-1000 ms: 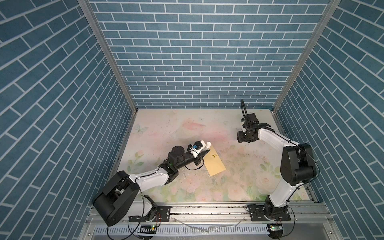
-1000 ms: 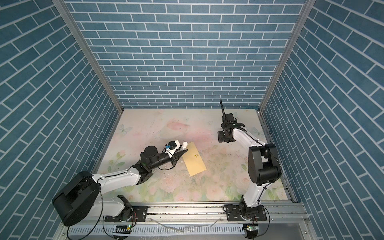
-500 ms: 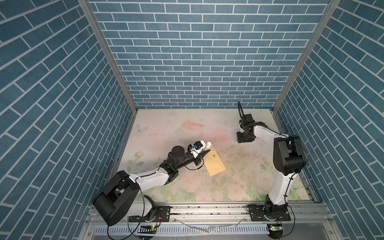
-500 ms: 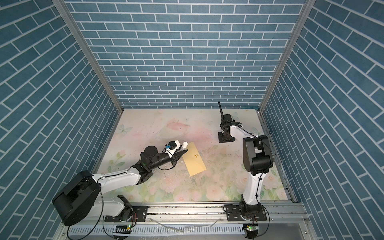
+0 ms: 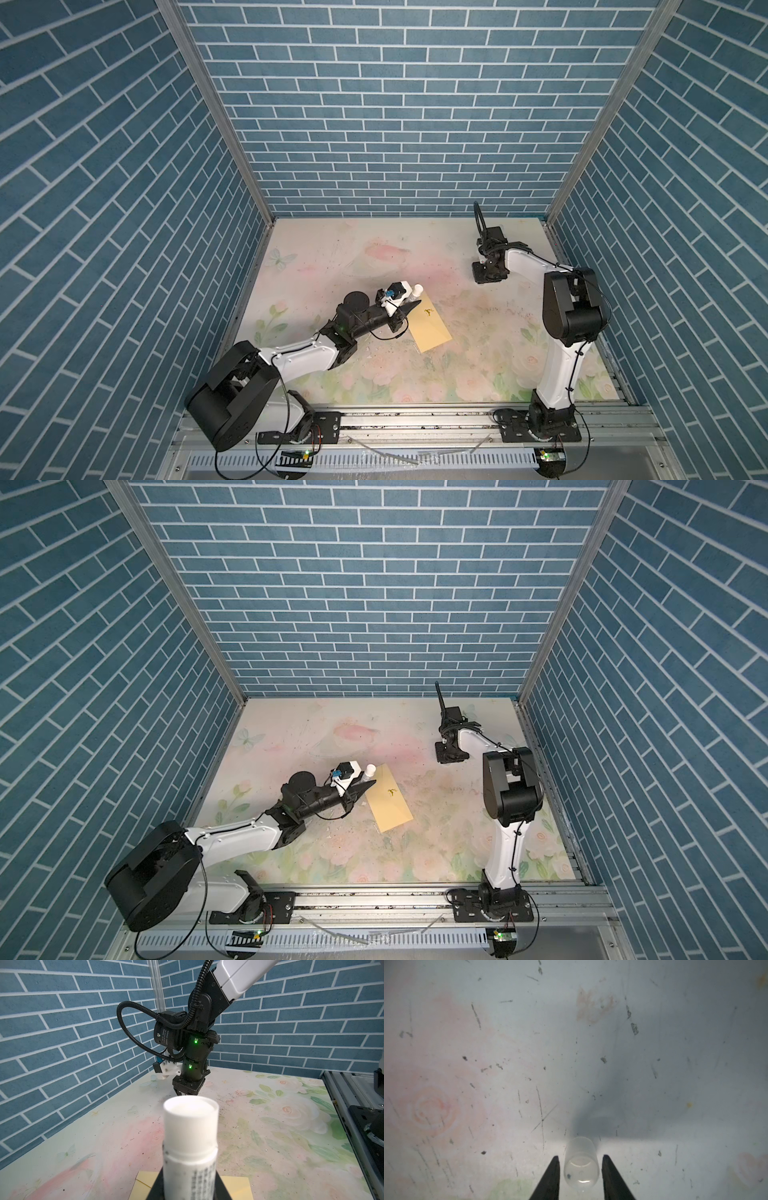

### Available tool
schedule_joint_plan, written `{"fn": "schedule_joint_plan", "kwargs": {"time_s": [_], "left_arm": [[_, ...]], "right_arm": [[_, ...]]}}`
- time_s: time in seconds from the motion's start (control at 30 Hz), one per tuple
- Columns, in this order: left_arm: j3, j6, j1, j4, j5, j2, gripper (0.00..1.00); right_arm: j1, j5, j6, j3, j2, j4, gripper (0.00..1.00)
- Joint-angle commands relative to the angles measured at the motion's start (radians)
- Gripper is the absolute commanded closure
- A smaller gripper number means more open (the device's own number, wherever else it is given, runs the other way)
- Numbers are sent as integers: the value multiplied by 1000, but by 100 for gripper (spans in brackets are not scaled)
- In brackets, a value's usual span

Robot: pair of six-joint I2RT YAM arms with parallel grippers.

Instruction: Place the letter into the envelope and seal it

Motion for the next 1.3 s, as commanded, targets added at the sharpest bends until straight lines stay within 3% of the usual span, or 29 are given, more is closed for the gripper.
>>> {"fn": "schedule_joint_plan", "kwargs": {"time_s": [0.0, 0.5, 0.77, 0.9, 1.27], "left_arm": [[23, -9, 2, 14, 10, 1, 100], [22, -11, 2, 18, 7, 2, 100], [17, -10, 2, 25, 16, 3, 100], [13, -5, 2, 33, 32, 8, 100], [18, 23, 2, 19, 101, 14, 100]], "right_arm": [[-4, 17, -24, 43, 25, -23, 65], [-4, 35, -28, 56, 42, -44, 75], [-4, 8, -27, 24, -85, -53, 79], [-2, -80, -15, -9, -203, -61, 79], [91, -509, 46, -112, -612, -99, 81]]}}
